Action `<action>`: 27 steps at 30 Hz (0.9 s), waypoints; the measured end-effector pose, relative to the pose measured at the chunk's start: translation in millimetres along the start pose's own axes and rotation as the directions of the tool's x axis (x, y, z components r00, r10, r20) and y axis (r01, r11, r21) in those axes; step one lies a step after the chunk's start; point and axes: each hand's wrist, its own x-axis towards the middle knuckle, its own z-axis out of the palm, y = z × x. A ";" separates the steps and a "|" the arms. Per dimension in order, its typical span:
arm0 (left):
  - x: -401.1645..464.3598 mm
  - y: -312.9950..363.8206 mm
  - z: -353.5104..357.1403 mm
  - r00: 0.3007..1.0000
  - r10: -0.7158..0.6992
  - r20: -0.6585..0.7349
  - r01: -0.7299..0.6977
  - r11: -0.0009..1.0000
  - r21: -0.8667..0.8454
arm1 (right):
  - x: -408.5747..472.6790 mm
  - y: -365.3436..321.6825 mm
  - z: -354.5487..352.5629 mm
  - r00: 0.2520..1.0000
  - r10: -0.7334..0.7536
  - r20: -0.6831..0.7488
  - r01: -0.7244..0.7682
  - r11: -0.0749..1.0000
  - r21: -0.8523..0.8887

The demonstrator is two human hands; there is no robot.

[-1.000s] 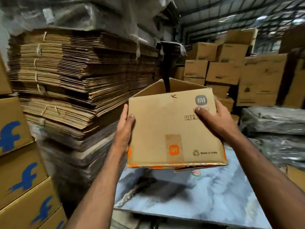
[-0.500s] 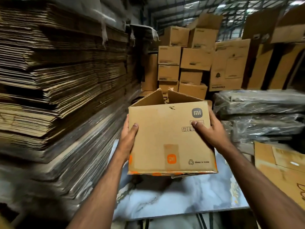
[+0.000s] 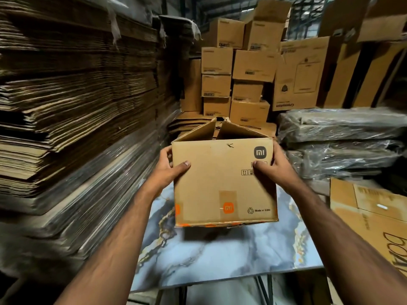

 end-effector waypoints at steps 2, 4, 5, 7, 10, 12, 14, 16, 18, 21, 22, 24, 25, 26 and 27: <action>-0.2 -7.2 4.9 0.999 -0.015 0.039 0.010 0.993 0.118 | 2.4 11.6 -6.1 0.997 0.080 0.015 -0.079 0.996 -0.045; -6.2 -22.5 14.8 0.998 -0.043 0.053 0.029 0.971 0.236 | 0.0 29.6 -10.6 0.988 0.147 0.045 -0.143 0.986 -0.087; -11.2 -32.4 22.2 0.997 -0.050 0.059 0.032 0.961 0.276 | -4.1 38.3 -11.3 0.986 0.159 0.053 -0.151 0.980 -0.131; -17.6 -54.7 37.4 0.997 -0.040 0.071 0.014 0.942 0.336 | -11.0 60.8 -10.5 0.985 0.166 0.038 -0.152 0.959 -0.238; -22.4 -80.5 54.1 0.992 -0.081 0.099 0.033 0.909 0.416 | -18.7 94.0 -8.3 0.976 0.216 0.038 -0.180 0.887 -0.425; -24.8 -91.6 60.2 0.980 -0.129 0.148 0.034 0.854 0.520 | -28.7 112.1 -6.3 0.962 0.269 0.052 -0.212 0.852 -0.478; -27.9 -101.6 63.1 0.975 -0.153 0.161 0.023 0.792 0.610 | -40.4 127.1 -1.6 0.956 0.283 0.076 -0.210 0.841 -0.499; -31.4 -106.8 65.9 0.980 -0.144 0.139 0.020 0.760 0.650 | -45.7 138.2 2.8 0.959 0.277 0.059 -0.202 0.816 -0.541; -32.2 -106.8 67.0 0.980 -0.144 0.139 0.011 0.732 0.682 | -45.2 141.7 5.4 0.960 0.279 0.034 -0.205 0.778 -0.594; -30.9 -103.3 67.1 0.969 -0.175 0.177 -0.002 0.704 0.710 | -45.1 145.1 3.2 0.960 0.278 0.024 -0.197 0.736 -0.647; -31.8 -100.9 68.5 0.964 -0.185 0.193 -0.010 0.696 0.718 | -45.4 148.1 1.3 0.960 0.279 0.008 -0.206 0.726 -0.656; -34.0 -100.8 74.2 0.953 -0.203 0.224 -0.034 0.664 0.747 | -47.3 148.9 -0.1 0.955 0.294 -0.033 -0.244 0.719 -0.651; -35.6 -101.3 77.8 0.949 -0.208 0.236 -0.052 0.636 0.770 | -48.5 147.1 1.5 0.954 0.296 -0.046 -0.254 0.719 -0.647; -36.2 -102.9 80.6 0.947 -0.217 0.236 -0.057 0.609 0.791 | -49.7 146.5 4.0 0.955 0.293 -0.051 -0.257 0.727 -0.637; -36.6 -104.3 82.3 0.947 -0.227 0.227 -0.052 0.591 0.805 | -52.1 143.6 7.9 0.956 0.288 -0.054 -0.259 0.745 -0.615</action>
